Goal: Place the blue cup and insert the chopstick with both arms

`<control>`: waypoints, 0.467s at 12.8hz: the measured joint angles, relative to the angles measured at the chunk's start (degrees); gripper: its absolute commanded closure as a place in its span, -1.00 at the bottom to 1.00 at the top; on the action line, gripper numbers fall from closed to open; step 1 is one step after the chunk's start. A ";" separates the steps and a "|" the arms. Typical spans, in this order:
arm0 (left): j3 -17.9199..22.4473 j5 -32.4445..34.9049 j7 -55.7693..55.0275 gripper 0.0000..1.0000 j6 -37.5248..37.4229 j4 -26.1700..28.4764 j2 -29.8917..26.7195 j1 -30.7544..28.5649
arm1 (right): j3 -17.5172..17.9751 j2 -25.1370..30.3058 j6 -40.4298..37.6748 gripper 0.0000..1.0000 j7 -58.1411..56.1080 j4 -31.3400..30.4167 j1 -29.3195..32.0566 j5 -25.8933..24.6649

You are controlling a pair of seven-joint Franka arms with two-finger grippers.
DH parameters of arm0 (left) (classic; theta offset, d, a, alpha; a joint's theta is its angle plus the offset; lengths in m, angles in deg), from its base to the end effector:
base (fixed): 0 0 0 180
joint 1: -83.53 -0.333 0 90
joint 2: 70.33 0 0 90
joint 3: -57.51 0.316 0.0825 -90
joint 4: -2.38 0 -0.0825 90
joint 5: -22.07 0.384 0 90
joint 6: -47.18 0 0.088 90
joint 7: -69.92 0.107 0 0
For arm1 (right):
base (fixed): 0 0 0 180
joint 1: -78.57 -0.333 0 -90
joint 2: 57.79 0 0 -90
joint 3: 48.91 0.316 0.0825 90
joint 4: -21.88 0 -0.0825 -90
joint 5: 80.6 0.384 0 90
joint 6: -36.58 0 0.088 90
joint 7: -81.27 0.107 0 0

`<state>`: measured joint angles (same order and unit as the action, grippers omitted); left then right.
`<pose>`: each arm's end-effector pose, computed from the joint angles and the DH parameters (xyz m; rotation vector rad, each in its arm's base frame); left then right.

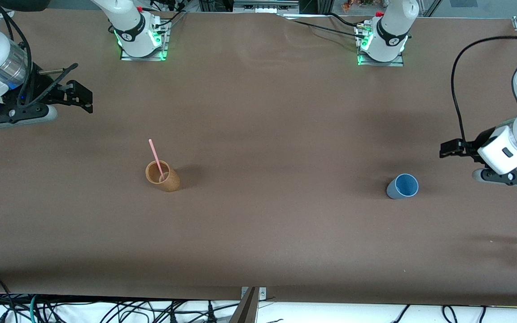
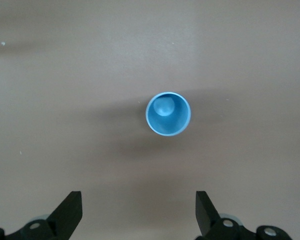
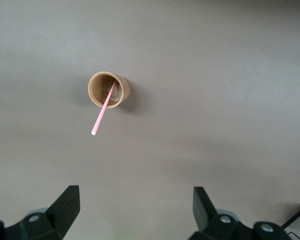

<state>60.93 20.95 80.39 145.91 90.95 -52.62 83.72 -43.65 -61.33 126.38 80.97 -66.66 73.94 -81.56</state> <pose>0.6389 0.0301 0.4631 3.1126 -0.1928 -0.2033 0.5643 0.0949 0.6015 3.1143 0.2780 -0.0601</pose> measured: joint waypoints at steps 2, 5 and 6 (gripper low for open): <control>0.03 0.00 1.69 -1.00 6.38 1.48 3.51 -0.72 | 0.00 0.06 0.00 -1.00 -0.06 0.01 0.00 0.01; -0.54 0.01 2.15 -1.00 17.07 7.59 6.34 -0.12 | 0.11 0.11 0.00 -1.00 -0.14 0.03 -0.04 0.04; -0.58 0.50 2.18 -1.00 19.41 9.05 6.73 0.35 | 0.25 0.15 0.00 -1.00 -0.17 0.06 -0.07 0.06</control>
<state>60.35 21.45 82.57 165.32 99.99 -45.90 84.07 -43.40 -61.18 126.38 80.80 -66.60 73.86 -81.50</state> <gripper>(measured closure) 0.000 0.000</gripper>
